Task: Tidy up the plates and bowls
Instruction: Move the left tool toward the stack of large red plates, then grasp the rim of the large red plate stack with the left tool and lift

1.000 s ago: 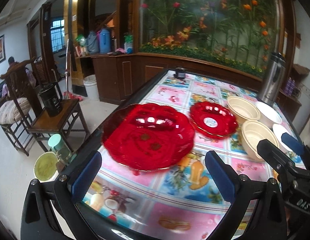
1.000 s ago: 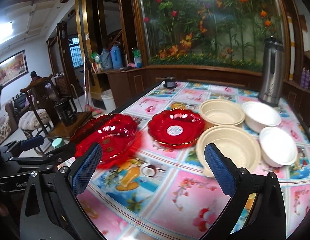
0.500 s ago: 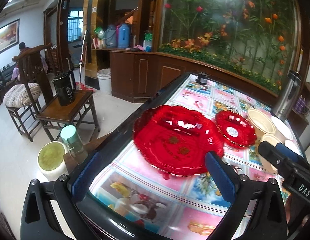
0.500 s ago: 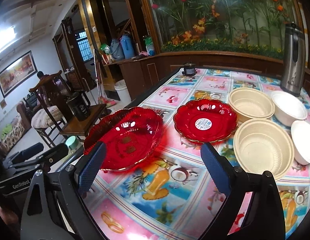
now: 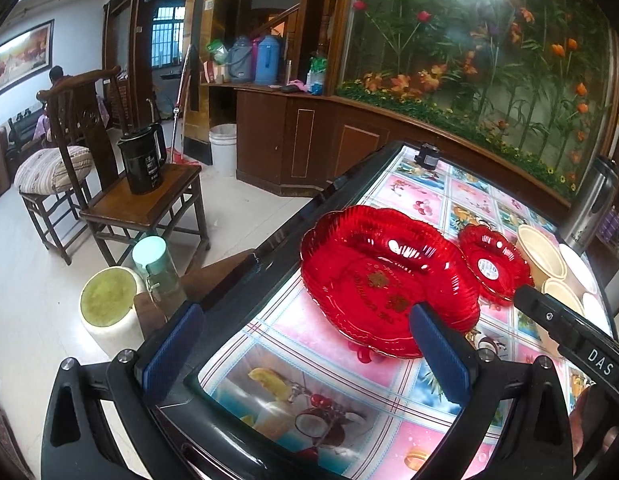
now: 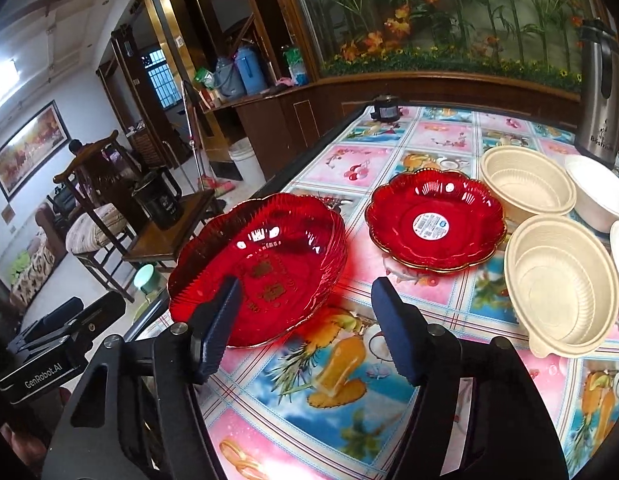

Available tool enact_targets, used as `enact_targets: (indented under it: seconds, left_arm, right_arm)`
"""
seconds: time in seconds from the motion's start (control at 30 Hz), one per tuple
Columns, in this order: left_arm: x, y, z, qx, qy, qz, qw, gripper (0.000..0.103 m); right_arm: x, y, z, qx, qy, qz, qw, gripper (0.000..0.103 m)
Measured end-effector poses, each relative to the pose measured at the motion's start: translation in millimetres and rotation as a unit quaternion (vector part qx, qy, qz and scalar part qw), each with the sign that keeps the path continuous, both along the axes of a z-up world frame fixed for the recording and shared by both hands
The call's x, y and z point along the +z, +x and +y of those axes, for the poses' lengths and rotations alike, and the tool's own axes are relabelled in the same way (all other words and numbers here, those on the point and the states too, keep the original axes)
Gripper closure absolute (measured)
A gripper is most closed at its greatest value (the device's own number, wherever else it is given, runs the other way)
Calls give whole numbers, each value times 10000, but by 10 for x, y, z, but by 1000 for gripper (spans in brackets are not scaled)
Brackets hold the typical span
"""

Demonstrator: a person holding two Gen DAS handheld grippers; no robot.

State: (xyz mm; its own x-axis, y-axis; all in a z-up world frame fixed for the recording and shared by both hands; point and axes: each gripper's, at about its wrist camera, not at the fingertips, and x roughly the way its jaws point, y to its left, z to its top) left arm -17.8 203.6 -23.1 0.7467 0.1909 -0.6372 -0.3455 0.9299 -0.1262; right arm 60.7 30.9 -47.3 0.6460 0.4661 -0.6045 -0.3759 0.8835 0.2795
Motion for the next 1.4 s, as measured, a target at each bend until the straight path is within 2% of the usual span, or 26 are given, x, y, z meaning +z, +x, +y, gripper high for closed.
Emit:
enact_targets:
  seconds: [0.1, 0.8, 1.0, 1.2, 1.4]
  left_arm:
    - [-9, 7, 29, 15, -1, 17, 10000, 0]
    - [-73, 106, 92, 54, -3, 141, 9999, 0]
    - [-165, 407, 351, 100, -235, 675, 9974, 0]
    - [-220, 623, 650, 230, -642, 1095, 9916, 1]
    - [-360, 894, 618, 1, -795, 1672, 9827, 1]
  right_arm:
    - [-10, 14, -10, -16, 41, 57, 10000, 43]
    - [-104, 207, -3, 70, 219, 422, 9988, 43]
    - [-154, 412, 30, 146, 399, 874, 9953, 43]
    - [-307, 657, 127, 17, 324, 1614, 9864, 43]
    - [-449, 788, 140, -193, 429, 1986, 9789, 43]
